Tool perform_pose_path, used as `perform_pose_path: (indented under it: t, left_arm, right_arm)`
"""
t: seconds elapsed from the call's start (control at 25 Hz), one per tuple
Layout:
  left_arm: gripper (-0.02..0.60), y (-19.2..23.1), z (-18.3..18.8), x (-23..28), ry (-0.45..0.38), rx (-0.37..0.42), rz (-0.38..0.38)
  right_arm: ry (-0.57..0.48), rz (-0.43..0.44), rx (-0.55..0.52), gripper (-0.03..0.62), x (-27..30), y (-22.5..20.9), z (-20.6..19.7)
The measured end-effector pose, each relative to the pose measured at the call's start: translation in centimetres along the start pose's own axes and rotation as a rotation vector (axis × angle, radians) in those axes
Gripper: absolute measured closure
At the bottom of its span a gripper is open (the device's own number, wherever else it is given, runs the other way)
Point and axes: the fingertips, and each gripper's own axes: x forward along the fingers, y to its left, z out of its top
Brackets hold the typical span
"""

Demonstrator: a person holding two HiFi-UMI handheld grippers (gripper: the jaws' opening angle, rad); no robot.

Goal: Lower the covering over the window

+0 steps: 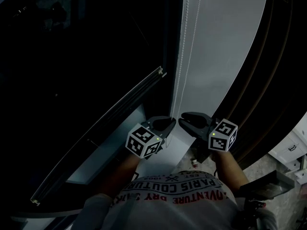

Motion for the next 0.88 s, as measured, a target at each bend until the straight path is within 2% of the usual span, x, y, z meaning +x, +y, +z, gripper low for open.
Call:
perform_pose_path:
  t: [0.32, 0.6, 0.8, 0.88]
  left_arm:
    - [0.563, 0.2, -0.8, 0.4, -0.035, -0.015, 0.022]
    - [0.561, -0.3, -0.8, 1.1, -0.036, -0.034, -0.013]
    - [0.561, -0.3, -0.8, 1.5, -0.034, -0.047, -0.022]
    - [0.561, 0.1, -0.8, 1.5, -0.035, -0.055, -0.022]
  right_arm:
    - [-0.035, 0.026, -0.090, 0.456, 1.2, 0.9, 3.7]
    - [-0.122, 0.006, -0.164, 0.441, 2.4, 1.2, 9.1]
    - [-0.145, 0.005, -0.201, 0.481, 2.7, 1.6, 11.3]
    - [-0.161, -0.002, -0.204, 0.521, 2.6, 1.6, 12.0]
